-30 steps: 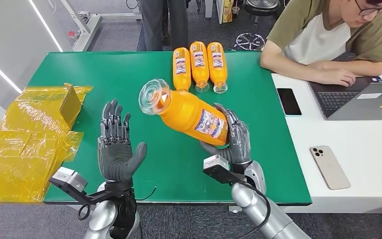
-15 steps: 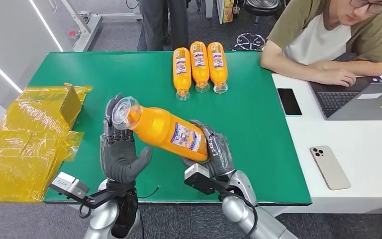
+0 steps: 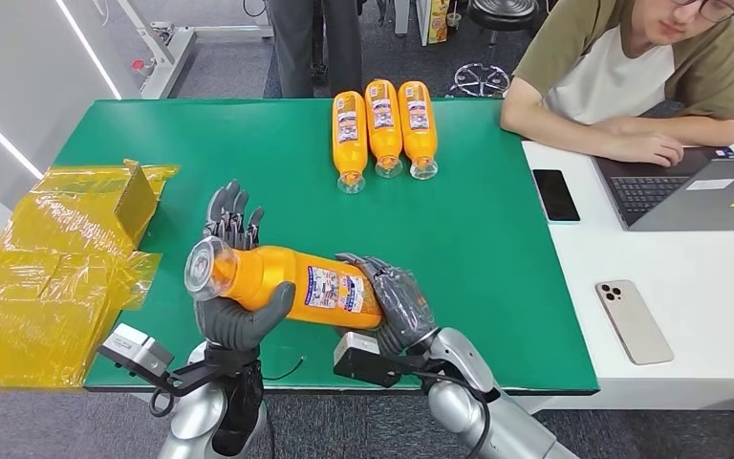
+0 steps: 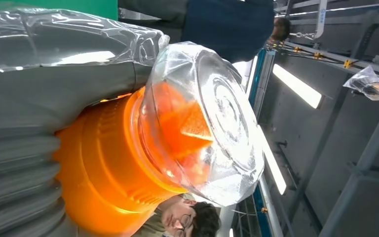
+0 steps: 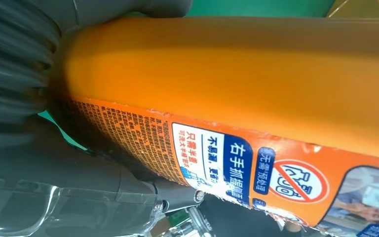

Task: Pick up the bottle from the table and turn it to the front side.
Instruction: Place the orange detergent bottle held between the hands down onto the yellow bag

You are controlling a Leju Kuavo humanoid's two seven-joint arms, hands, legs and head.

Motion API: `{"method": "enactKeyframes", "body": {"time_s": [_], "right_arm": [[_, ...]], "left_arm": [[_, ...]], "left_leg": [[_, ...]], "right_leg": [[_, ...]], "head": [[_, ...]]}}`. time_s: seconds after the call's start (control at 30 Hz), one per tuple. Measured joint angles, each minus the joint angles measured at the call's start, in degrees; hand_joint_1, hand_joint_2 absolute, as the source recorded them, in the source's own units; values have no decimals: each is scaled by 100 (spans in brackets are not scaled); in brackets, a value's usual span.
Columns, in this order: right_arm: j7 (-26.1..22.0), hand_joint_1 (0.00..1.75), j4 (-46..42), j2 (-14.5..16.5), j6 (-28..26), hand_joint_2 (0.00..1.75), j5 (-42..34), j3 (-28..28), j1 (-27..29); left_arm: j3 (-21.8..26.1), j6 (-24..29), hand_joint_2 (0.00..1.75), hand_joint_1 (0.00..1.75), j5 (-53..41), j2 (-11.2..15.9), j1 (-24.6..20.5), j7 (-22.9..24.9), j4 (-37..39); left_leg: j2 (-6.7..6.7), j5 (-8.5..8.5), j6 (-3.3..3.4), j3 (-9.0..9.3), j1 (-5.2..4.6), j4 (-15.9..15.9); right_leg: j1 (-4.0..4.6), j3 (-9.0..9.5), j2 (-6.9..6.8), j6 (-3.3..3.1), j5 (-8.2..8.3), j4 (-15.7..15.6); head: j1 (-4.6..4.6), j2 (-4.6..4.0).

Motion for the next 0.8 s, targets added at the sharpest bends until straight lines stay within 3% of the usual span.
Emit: {"method": "enactKeyframes", "body": {"time_s": [0.07,0.47,0.53,0.6,0.67,0.8], "right_arm": [[19,175,-14,-4,80,175,40,-2,-18],[72,175,-4,-2,248,175,96,-6,-178],[70,151,14,3,277,175,115,-6,-192],[69,64,27,8,285,175,151,-6,-192],[72,0,31,14,247,175,200,-7,-184],[46,0,27,62,43,175,341,-5,-144]], "left_arm": [[7,-4,175,172,-7,1,1,2,0],[22,-72,175,175,-18,30,8,3,-10],[23,-71,175,175,-14,31,18,3,-28],[25,-64,175,175,-10,32,40,3,-49],[26,-48,175,175,-15,34,64,6,-72],[42,84,175,175,-113,45,87,75,-90]], "left_leg": [[0,0,0,0,0,0],[-1,0,0,-1,0,0],[-2,0,0,-1,0,0],[-2,0,0,-1,0,0],[-2,0,0,-1,0,0],[-1,0,0,-1,1,0]], "right_leg": [[0,0,0,0,0,0],[0,0,-1,0,0,0],[0,1,-2,0,0,0],[0,1,-2,0,0,0],[0,1,-2,0,0,0],[0,0,0,0,0,1]], "head": [[0,0],[1,0],[1,0],[1,0],[0,0],[1,0]]}}
